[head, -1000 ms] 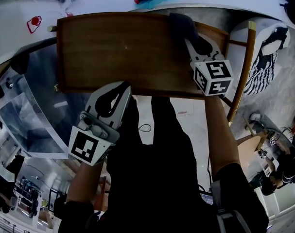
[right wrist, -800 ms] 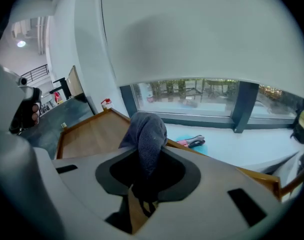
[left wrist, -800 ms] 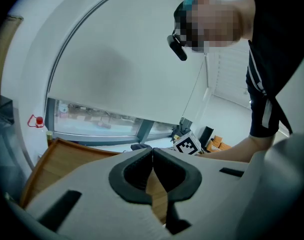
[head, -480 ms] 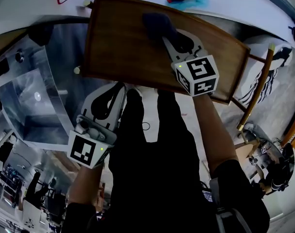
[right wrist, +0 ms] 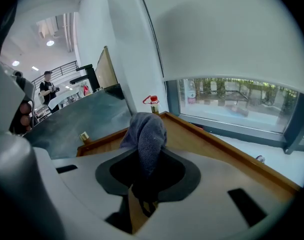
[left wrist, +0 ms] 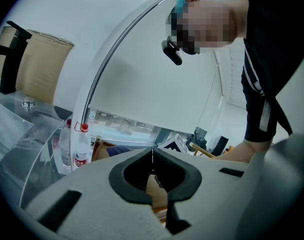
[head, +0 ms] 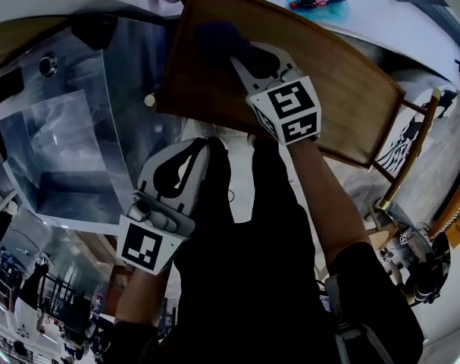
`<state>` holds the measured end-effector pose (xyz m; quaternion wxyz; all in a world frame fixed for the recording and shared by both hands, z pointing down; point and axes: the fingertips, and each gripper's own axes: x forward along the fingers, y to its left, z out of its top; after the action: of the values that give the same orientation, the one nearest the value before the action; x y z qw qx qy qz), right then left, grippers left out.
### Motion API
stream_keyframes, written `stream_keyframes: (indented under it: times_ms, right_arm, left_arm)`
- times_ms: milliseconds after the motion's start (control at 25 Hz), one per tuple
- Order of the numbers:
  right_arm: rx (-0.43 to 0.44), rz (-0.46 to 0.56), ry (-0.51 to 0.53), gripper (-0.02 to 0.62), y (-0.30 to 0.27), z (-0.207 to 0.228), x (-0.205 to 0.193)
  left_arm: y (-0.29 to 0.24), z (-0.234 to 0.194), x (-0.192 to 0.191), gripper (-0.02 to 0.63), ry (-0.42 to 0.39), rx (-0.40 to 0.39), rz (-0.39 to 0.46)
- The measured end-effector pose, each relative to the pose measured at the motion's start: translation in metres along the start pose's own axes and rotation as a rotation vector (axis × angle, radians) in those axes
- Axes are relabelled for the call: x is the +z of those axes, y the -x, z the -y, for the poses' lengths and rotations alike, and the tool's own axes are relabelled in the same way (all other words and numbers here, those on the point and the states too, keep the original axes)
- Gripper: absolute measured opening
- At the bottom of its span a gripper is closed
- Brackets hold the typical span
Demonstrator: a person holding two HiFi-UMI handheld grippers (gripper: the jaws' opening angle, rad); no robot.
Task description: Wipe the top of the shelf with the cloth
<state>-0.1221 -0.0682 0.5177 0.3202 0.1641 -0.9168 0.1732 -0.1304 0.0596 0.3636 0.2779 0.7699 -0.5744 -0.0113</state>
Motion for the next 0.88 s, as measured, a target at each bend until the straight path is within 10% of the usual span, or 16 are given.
stream_keyframes:
  times_ms: [880]
  right_arm:
    - [0.013,-0.049,0.040,0.092,-0.029,-0.019,-0.007]
  left_arm:
    - [0.008,-0.025,-0.002,0.023,0.015,0.011,-0.003]
